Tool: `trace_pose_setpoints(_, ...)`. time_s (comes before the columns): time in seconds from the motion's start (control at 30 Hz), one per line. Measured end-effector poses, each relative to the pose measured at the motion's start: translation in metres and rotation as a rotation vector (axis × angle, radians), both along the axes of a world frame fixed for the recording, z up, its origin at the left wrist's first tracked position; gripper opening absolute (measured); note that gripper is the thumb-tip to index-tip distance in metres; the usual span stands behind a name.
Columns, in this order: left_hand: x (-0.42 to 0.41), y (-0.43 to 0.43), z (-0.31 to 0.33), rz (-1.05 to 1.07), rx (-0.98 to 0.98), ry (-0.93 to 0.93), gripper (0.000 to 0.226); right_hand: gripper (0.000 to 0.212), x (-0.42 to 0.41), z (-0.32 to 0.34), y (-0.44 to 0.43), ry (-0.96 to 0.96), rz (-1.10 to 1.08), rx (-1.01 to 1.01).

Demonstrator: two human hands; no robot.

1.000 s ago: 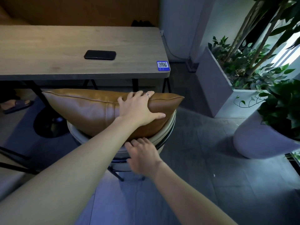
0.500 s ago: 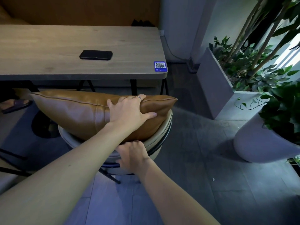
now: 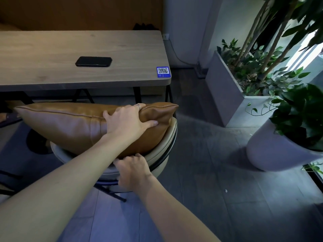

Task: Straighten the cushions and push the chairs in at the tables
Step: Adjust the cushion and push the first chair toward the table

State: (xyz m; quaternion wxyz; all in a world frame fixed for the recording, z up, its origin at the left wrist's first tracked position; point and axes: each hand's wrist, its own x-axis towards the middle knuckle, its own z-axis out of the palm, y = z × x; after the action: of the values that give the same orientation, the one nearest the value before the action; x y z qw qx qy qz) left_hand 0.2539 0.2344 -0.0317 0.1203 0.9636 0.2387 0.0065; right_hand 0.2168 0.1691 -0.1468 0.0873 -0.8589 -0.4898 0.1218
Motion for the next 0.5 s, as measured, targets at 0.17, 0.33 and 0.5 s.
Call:
trace_pose_setpoints(0.17,-0.001,0.001,-0.003,-0.009,-0.005,-0.011,0.082,0.035,0.013,-0.012,-0.028,-0.101,-0.015,0.099)
trace_pose_setpoints(0.33,-0.002,0.004,-0.003,-0.018,-0.005,-0.014,0.082,0.043,0.01,-0.025,-0.029,-0.223,0.004,0.118)
trace_pose_setpoints(0.5,-0.005,0.006,-0.002,-0.014,0.007,-0.005,0.082,0.042,0.008,-0.027,-0.026,-0.249,-0.001,0.157)
